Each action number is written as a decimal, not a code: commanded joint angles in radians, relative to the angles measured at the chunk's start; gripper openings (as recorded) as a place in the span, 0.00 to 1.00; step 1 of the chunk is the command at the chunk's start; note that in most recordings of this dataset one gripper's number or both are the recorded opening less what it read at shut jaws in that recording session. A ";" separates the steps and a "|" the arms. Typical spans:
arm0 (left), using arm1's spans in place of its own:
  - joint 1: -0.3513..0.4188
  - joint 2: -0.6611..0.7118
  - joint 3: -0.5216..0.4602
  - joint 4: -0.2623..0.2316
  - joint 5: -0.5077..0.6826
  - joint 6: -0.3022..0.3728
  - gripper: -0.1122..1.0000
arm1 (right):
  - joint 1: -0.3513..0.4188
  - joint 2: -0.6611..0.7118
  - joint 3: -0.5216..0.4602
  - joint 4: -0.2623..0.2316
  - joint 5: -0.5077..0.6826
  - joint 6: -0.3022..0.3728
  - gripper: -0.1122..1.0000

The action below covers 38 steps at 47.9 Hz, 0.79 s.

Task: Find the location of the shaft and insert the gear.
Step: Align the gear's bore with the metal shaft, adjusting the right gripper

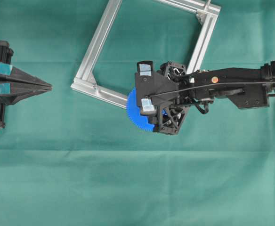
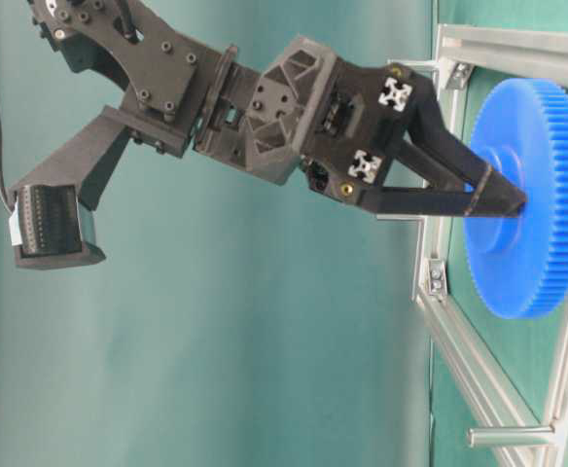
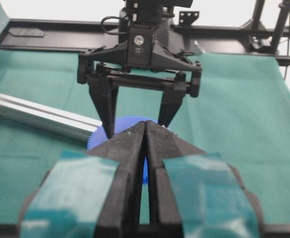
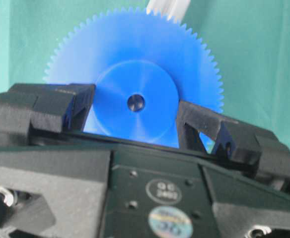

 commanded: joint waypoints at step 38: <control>0.002 0.011 -0.026 0.000 -0.006 -0.002 0.11 | -0.020 0.029 0.032 -0.005 -0.083 0.000 0.72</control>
